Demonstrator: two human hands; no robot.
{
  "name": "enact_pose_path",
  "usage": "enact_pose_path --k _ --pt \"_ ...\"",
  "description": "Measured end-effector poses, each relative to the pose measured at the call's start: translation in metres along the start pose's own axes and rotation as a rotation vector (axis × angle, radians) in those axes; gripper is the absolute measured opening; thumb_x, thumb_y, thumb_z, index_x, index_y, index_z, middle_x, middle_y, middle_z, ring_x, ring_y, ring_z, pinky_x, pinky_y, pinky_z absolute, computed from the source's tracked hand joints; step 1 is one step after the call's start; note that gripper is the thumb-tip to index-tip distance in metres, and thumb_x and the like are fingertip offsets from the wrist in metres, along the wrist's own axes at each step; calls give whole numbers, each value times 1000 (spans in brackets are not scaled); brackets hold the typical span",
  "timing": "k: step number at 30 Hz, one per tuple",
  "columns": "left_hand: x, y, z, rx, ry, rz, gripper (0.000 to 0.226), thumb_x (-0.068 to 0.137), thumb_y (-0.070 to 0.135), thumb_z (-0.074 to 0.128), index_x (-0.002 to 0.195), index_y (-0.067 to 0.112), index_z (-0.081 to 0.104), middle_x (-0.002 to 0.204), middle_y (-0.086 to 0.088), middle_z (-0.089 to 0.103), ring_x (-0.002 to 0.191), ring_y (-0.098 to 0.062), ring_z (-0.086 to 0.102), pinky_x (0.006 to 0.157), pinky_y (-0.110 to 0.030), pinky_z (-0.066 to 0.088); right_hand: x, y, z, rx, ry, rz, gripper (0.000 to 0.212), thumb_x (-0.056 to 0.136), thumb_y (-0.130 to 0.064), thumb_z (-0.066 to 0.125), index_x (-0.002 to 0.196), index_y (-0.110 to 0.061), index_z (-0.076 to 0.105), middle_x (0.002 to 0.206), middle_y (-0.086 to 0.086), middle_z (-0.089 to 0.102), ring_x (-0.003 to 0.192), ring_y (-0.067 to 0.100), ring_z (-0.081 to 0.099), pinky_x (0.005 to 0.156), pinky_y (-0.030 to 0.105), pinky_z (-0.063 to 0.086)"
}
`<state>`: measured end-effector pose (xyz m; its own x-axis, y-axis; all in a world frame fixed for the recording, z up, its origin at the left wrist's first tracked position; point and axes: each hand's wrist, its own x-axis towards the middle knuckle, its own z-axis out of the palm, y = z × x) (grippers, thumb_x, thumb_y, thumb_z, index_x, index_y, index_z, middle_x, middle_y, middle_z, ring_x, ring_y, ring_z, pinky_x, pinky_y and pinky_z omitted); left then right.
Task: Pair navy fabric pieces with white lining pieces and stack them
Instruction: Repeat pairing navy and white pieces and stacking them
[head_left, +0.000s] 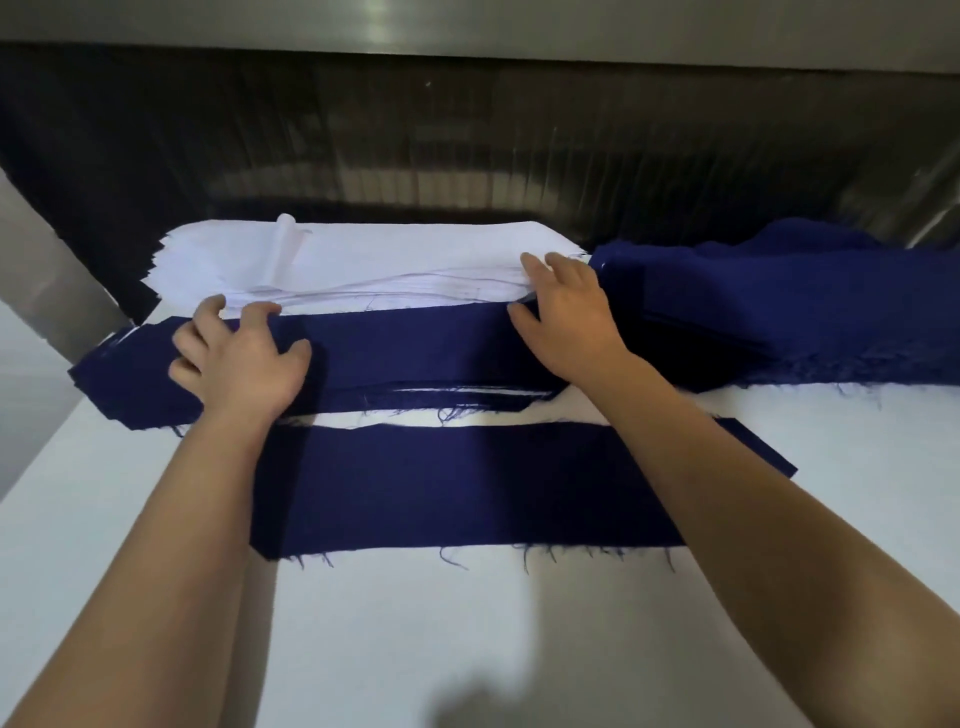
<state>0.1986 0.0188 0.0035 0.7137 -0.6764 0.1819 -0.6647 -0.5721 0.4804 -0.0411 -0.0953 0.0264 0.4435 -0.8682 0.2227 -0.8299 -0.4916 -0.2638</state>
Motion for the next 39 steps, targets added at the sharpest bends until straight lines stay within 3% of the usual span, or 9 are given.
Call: enact_pose_path --k 3,10,15,22,25,29,33,36,39 --pt "13 -2 4 46 -11 16 49 89 33 60 136 23 49 158 -5 9 141 -30 8 111 -47 10 21 -3 8 -60 -22 11 59 98 -41 34 150 -21 13 155 16 10 143 31 5 113 44 12" --pt "29 -9 13 105 -5 158 40 90 27 58 128 14 53 159 5 14 141 -26 9 107 -48 12 49 2 22 -118 -149 90 55 99 -49 23 149 -29 15 155 18 9 143 34 1 114 47 5" --pt "32 -7 14 57 18 162 40 90 23 56 128 12 49 157 7 23 135 -30 18 106 -46 16 52 1 26 -176 -67 76 52 99 -47 23 146 -25 26 155 7 18 144 30 6 113 49 3" --pt "30 -4 12 -59 126 178 48 89 14 56 135 9 46 153 -1 30 126 -36 33 103 -44 23 56 -10 16 -109 161 93 41 93 -25 43 133 -17 48 144 2 40 132 29 29 105 44 19" --pt "30 -5 12 -130 151 216 45 89 10 55 134 5 48 150 -4 33 104 -33 55 101 -44 31 54 -6 10 -85 288 70 31 96 -20 44 122 -17 61 135 2 51 120 28 40 95 38 28" --pt "26 -5 10 -225 201 275 41 90 7 53 130 3 53 146 -4 40 74 -24 55 92 -39 43 50 3 1 89 383 77 26 96 -19 48 110 -11 69 139 -2 47 117 23 47 88 33 41" --pt "22 -4 9 -327 320 327 27 90 12 54 114 6 67 124 -5 54 82 -16 59 82 -25 44 39 10 -9 369 434 110 23 95 -18 52 112 -12 67 142 -4 44 111 12 57 95 31 46" --pt "15 -1 5 -367 409 386 19 89 18 59 97 6 72 101 1 54 89 -1 48 72 -7 35 19 17 -19 558 472 112 20 95 -18 52 110 -17 65 118 -14 54 77 0 63 78 24 55" --pt "5 0 1 -340 399 449 14 88 14 62 92 5 72 97 -2 55 92 -7 50 69 -14 34 -2 28 -25 660 458 108 19 96 -18 51 111 -20 62 114 -14 54 83 7 67 61 20 56"
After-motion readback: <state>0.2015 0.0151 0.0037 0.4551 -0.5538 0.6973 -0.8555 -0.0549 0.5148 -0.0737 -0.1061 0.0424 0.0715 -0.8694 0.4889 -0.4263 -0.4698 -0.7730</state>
